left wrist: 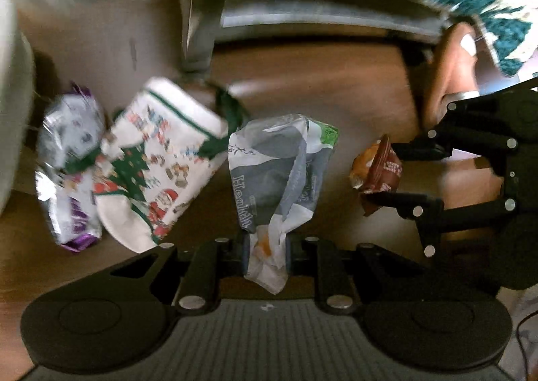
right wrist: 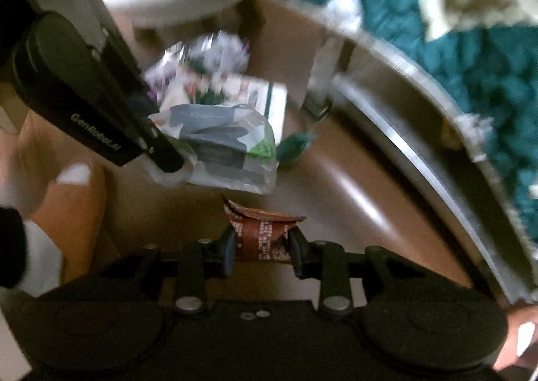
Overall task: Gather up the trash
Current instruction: 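Lift the grey bag and brown wrapper with both tools over the wastebasket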
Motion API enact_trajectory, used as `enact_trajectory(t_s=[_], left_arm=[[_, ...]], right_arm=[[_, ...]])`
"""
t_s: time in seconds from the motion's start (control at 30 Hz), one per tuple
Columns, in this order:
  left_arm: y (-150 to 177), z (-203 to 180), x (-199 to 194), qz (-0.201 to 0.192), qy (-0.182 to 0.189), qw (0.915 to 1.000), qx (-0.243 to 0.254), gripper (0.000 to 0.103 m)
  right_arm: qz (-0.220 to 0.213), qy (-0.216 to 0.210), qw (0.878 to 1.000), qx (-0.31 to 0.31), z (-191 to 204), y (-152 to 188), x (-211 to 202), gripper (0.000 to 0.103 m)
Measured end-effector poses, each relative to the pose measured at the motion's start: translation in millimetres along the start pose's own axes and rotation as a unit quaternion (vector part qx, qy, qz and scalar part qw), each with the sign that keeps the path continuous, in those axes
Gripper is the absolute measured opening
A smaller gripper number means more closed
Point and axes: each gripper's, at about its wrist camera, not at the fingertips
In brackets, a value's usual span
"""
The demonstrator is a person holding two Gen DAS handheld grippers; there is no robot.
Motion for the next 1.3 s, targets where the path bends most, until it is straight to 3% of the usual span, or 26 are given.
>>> enact_trajectory(t_s=[0.4, 0.73, 0.93, 1.3], left_arm=[[-10.2, -87.8, -144.4, -0.091, -0.058, 0.9932, 0.044, 0.019], [10.8, -172.1, -242.1, -0.187, -0.078, 0.9784, 0.04, 0.019], [23.0, -220.4, -297.5, -0.252, -0.086, 0.9626, 0.047, 0.019], [20.2, -291.3, -376.8, -0.358, -0.115, 0.9242, 0.065, 0.019]], right_arm=[[-0.11, 0.022, 0.991, 0.079, -21.0, -7.8, -154.7, 0.031], [-0.222, 0.056, 0.968, 0.102, -30.0, 3.0, -288.3, 0.031], [-0.285, 0.076, 0.948, 0.117, -39.7, 15.5, -351.8, 0.031], [-0.391, 0.119, 0.906, 0.115, -67.7, 12.1, -446.1, 0.031]])
Point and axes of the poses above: each gripper's, at about its wrist camera, not at the fingertips, and x roughly the way its jaws point, z to its left, y to its underside, and after that the axes turned 7 degrees about y, right-handed
